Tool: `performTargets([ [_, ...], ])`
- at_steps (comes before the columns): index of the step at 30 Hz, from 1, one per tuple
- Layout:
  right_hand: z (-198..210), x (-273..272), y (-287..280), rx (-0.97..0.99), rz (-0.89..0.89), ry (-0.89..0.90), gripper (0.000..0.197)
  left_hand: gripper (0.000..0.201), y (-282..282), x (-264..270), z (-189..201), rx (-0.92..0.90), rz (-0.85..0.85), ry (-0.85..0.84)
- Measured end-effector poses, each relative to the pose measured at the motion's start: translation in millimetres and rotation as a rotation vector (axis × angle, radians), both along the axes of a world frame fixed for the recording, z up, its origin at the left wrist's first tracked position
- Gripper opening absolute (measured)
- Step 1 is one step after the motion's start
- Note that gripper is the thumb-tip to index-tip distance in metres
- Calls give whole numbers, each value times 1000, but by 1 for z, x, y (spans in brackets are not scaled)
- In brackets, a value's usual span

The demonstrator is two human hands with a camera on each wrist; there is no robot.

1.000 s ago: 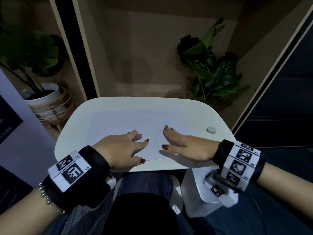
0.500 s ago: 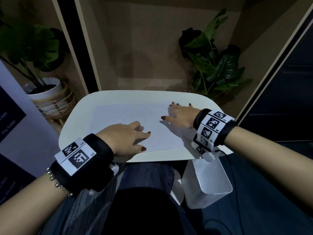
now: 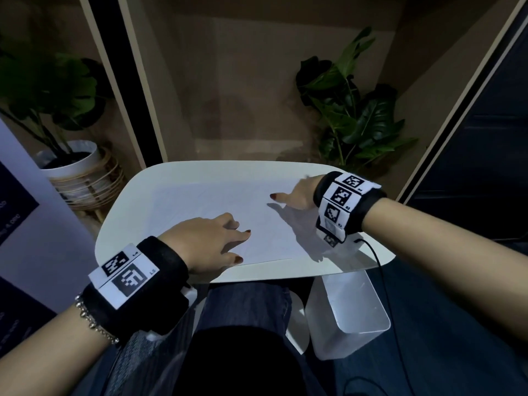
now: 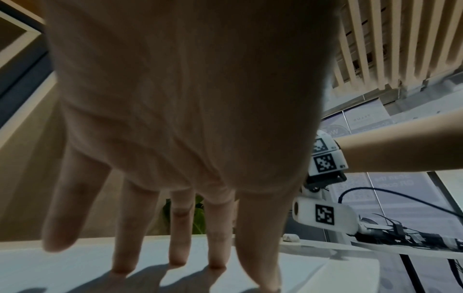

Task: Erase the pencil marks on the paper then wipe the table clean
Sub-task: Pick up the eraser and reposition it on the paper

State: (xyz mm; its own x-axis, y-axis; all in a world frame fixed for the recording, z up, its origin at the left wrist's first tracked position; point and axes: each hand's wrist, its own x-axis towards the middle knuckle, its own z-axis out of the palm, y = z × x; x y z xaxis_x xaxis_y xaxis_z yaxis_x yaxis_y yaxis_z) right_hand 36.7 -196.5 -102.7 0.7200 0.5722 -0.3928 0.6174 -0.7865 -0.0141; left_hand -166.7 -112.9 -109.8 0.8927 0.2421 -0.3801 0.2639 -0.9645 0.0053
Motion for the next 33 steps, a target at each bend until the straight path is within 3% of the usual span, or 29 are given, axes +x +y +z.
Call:
performTargets([
  [4, -15, 2, 8, -58, -29, 96, 81, 56, 0, 0, 0, -6, -3, 4],
  [9, -7, 0, 6, 56, 36, -49, 81, 56, 0, 0, 1, -6, -5, -6],
  [13, 8, 15, -11, 9, -6, 42, 68, 57, 1, -1, 1, -18, -5, -10],
  [17, 45, 46, -59, 18, 98, -189, 55, 56, 5, -4, 1, -35, 11, -20],
  [20, 28, 64, -102, -1, 48, -249, 49, 54, 7, -5, 3, -24, 17, -16],
  [23, 3, 64, -135, 113, 57, -137, 43, 45, 5, -3, 11, 36, -16, -70],
  [26, -18, 67, -150, 360, 74, -32, 35, 42, -2, 1, 17, 32, -69, -196],
  [29, -34, 73, -149, 473, 49, -36, 18, 41, -11, 6, 12, -50, -124, -268],
  [33, -40, 72, -143, 554, 53, -50, 19, 51, -22, 13, -6, -81, -187, -231],
])
